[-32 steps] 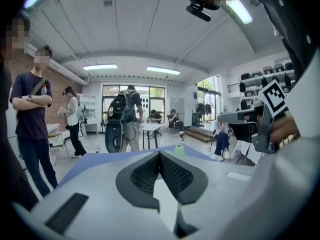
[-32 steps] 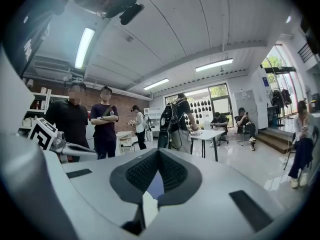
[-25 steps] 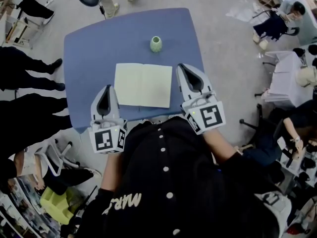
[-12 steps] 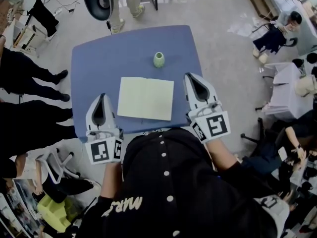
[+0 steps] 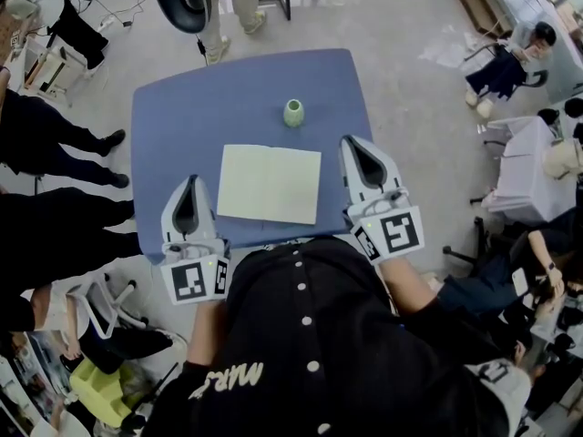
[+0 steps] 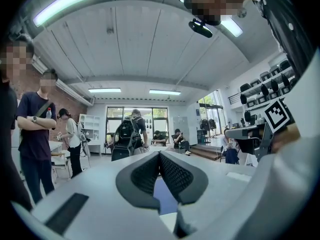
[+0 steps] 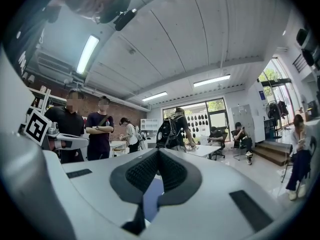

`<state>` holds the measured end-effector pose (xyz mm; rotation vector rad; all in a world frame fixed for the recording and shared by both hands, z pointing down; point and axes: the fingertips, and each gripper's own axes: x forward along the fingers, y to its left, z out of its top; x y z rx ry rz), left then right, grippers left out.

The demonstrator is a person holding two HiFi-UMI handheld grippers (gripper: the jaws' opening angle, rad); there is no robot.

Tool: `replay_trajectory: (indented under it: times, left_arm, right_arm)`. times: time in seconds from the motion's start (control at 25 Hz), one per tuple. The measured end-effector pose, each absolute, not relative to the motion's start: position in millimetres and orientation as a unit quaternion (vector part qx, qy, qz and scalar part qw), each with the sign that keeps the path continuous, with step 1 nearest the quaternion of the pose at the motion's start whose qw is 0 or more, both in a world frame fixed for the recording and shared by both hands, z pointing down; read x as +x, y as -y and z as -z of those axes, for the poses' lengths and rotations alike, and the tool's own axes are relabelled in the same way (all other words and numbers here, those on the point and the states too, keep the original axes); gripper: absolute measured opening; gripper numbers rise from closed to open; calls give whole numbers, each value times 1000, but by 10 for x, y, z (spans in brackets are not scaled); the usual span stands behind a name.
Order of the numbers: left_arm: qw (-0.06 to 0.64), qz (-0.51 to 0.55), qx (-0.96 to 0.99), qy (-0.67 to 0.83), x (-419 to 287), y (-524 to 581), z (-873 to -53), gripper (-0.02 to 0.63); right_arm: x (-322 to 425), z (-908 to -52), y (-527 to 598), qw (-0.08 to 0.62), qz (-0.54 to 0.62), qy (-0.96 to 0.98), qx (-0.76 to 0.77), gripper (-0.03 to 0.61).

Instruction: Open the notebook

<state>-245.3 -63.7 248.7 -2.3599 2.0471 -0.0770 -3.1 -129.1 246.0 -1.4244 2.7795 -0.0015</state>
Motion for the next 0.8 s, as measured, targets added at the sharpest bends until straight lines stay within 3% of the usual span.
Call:
replay_trajectory:
  times: [0.8]
  left_arm:
    - [7, 25, -755, -655, -2522, 690, -2533, 3]
  right_arm:
    - [-127, -2528, 1359, -4, 0, -890, -456, 1]
